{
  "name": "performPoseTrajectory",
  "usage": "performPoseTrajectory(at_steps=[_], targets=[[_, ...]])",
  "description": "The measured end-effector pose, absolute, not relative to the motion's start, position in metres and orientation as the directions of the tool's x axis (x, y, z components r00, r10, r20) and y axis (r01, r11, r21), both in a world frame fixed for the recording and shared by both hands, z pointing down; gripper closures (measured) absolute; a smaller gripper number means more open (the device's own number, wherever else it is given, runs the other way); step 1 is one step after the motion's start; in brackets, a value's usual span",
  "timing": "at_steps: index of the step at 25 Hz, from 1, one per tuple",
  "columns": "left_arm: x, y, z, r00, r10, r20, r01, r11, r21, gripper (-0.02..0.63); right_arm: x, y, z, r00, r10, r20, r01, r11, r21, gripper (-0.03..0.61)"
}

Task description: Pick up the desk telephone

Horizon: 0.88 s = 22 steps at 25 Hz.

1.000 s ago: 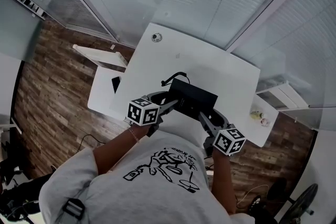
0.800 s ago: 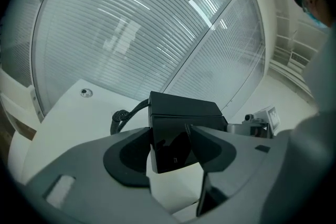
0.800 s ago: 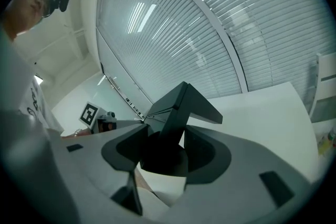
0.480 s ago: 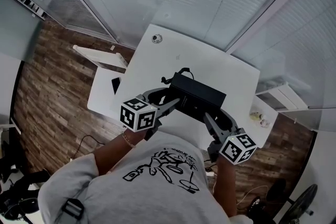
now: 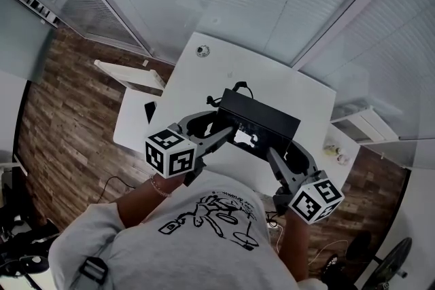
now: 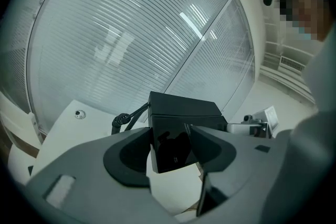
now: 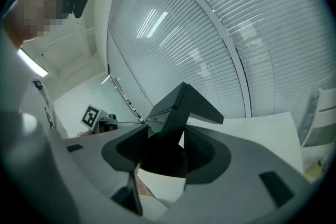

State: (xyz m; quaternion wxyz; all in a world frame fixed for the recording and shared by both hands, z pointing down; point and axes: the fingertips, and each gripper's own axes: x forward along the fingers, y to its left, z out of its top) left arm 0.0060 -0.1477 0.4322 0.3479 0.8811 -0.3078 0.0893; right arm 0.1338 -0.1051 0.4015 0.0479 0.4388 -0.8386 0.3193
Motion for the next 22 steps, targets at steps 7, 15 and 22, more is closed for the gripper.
performPoseTrajectory(at_steps=[7, 15, 22], targets=[[0.0042, -0.1476, 0.4276, 0.799, -0.483, 0.359, -0.598, -0.570, 0.564, 0.377, 0.1324, -0.1050, 0.3967, -0.611, -0.706, 0.357, -0.768, 0.419, -0.485, 0.374], [0.0049, -0.1477, 0.4257, 0.805, -0.480, 0.347, -0.588, -0.572, 0.572, 0.377, 0.1338, -0.1043, 0.3956, -0.607, -0.711, 0.355, -0.770, 0.416, -0.484, 0.376], [0.0050, -0.1472, 0.4275, 0.806, -0.479, 0.347, -0.587, -0.570, 0.576, 0.377, 0.1343, -0.1035, 0.3990, -0.608, -0.712, 0.352, -0.767, 0.412, -0.492, 0.376]])
